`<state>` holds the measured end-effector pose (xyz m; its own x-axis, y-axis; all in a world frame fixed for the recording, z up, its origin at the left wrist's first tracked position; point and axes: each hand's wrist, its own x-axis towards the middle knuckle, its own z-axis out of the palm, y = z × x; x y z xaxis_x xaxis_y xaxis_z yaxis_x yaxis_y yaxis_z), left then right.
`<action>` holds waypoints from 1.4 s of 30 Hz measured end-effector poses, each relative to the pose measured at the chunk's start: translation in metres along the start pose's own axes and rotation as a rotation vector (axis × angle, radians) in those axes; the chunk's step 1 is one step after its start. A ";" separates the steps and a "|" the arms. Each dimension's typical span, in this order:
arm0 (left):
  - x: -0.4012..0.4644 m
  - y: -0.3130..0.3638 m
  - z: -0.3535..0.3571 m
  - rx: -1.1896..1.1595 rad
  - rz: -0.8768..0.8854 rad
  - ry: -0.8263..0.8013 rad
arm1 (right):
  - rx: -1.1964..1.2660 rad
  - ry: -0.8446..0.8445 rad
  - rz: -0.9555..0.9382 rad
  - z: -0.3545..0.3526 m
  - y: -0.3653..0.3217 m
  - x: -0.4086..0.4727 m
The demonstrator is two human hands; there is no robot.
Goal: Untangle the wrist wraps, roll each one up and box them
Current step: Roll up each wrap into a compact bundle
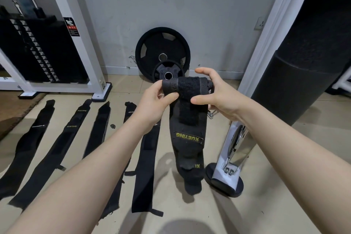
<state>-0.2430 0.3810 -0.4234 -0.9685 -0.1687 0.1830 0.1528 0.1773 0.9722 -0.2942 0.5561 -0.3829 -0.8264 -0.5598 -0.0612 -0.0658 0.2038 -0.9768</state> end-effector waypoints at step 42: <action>-0.001 0.011 0.010 -0.016 -0.005 -0.086 | 0.554 0.190 -0.165 0.011 0.026 0.025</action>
<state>-0.2422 0.3928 -0.4143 -0.9825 -0.0860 0.1652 0.1500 0.1607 0.9755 -0.3106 0.5383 -0.4122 -0.9186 -0.3852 0.0882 0.0573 -0.3507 -0.9347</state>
